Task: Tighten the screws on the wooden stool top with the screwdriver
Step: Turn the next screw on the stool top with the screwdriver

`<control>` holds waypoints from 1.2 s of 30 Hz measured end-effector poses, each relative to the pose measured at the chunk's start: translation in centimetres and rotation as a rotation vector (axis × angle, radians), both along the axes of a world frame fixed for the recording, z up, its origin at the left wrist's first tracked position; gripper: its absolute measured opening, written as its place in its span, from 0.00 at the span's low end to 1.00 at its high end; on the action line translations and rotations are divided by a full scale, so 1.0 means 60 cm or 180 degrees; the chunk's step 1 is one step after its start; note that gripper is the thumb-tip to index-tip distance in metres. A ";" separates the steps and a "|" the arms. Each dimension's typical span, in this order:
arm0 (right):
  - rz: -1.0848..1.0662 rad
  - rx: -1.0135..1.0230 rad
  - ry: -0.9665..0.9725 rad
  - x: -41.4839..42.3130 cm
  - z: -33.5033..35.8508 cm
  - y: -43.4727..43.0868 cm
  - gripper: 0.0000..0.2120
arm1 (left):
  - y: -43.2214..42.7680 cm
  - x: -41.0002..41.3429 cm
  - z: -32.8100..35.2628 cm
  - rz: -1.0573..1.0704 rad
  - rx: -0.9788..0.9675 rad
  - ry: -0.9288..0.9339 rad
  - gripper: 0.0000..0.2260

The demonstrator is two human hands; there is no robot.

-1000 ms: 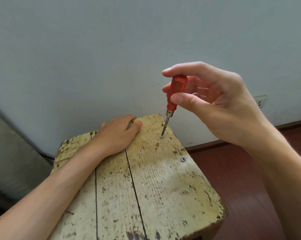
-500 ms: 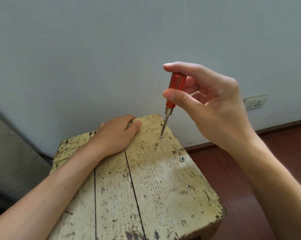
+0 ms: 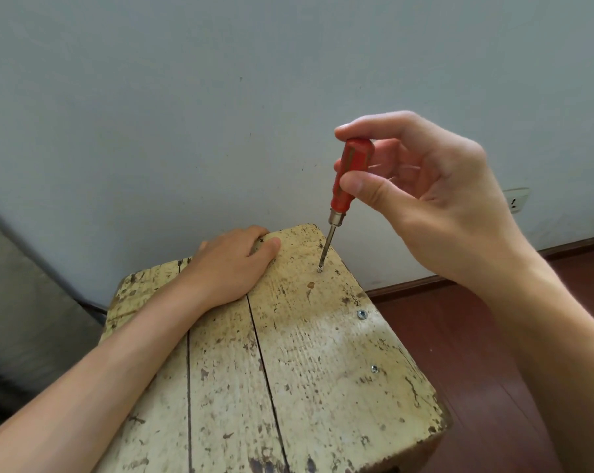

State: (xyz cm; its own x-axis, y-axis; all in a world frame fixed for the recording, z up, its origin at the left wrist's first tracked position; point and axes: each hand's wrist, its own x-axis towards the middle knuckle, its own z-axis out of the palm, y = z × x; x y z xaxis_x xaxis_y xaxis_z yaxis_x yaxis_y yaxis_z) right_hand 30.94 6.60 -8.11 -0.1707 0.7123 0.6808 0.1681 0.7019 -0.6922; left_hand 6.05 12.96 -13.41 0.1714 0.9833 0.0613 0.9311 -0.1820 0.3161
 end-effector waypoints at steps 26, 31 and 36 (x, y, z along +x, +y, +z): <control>-0.0140 -0.0180 0.0176 -0.001 -0.002 0.000 0.14 | 0.001 0.000 0.000 -0.0016 0.0031 -0.0006 0.19; -0.0285 -0.0050 0.0133 -0.015 -0.003 -0.005 0.16 | 0.001 -0.001 0.000 -0.0015 0.0010 -0.0007 0.19; -0.0046 0.0057 -0.0101 -0.003 -0.002 -0.003 0.17 | -0.001 0.001 0.001 0.0017 0.0012 0.0000 0.19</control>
